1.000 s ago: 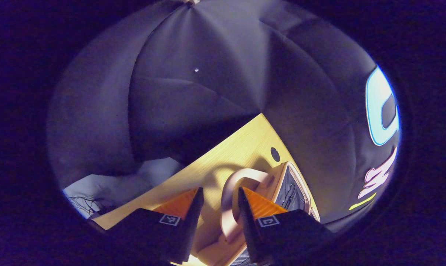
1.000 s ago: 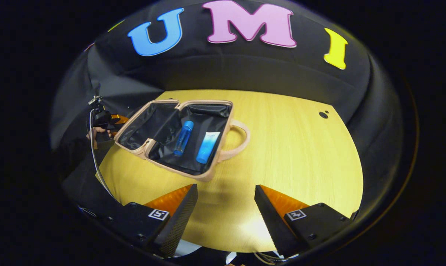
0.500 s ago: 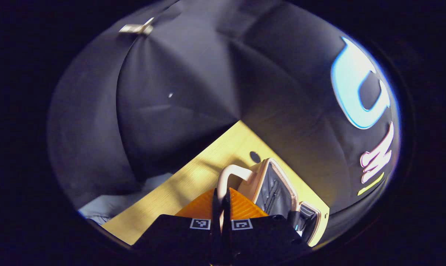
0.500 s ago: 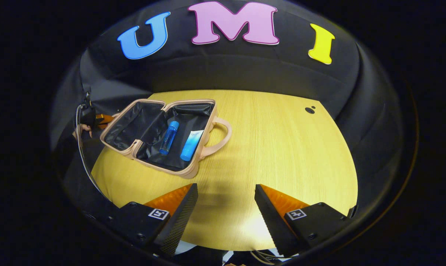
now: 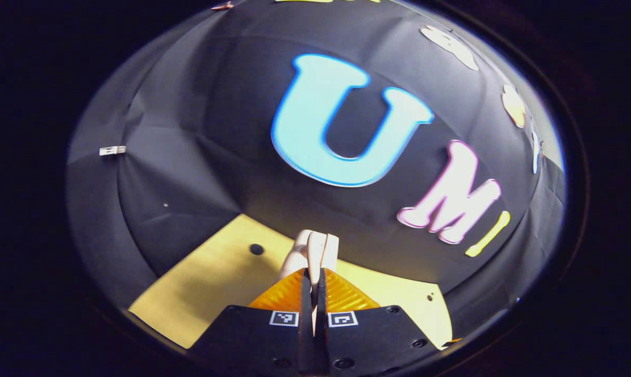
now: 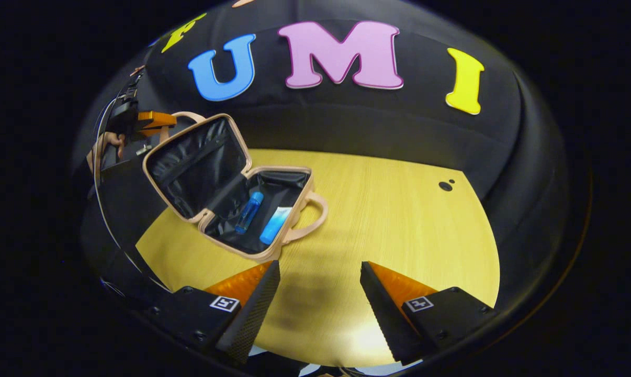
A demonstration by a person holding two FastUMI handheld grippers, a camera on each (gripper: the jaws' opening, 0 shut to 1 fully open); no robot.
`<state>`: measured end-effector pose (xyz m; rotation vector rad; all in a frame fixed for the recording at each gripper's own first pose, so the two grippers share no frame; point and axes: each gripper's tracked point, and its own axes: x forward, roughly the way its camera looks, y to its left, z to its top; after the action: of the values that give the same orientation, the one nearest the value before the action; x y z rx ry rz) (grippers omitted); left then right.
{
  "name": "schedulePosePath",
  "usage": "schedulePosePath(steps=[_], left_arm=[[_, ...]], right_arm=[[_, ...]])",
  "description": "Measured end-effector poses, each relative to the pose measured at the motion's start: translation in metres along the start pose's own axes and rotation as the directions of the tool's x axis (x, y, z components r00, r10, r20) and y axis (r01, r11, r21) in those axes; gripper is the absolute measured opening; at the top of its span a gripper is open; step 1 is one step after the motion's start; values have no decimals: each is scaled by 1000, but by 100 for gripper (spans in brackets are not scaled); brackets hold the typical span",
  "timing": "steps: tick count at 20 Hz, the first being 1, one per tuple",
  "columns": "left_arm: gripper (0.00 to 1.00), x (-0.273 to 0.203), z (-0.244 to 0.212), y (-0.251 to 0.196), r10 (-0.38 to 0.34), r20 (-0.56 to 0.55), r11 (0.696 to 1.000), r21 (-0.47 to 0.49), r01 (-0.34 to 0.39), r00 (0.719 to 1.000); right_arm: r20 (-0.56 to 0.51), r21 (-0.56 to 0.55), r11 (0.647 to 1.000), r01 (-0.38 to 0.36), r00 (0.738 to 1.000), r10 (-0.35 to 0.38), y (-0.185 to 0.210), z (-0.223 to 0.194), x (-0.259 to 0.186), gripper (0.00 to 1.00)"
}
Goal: First open the suitcase, pack the skin care products into it, and then close the suitcase.
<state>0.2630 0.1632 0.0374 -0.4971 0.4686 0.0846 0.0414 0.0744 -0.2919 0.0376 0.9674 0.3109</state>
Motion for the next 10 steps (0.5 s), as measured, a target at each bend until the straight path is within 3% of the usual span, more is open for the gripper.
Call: schedulePosePath(steps=[2, 5, 10], left_arm=[[6, -1, -36, -72, -49, -25, 999, -18, 49, 998], [6, 19, -109, -144, -92, -104, 996, -11, 91, 990], [6, 68, -234, -182, -52, -284, 997, 44, 67, 957]], right_arm=[[44, 11, 1000, 18, 999, -18, -31, 10, -6, 98], [85, 59, 998, 39, 995, -44, -74, 17, -18, 98], [114, 156, 985, 70, 990, -88, -139, 9, -44, 98]])
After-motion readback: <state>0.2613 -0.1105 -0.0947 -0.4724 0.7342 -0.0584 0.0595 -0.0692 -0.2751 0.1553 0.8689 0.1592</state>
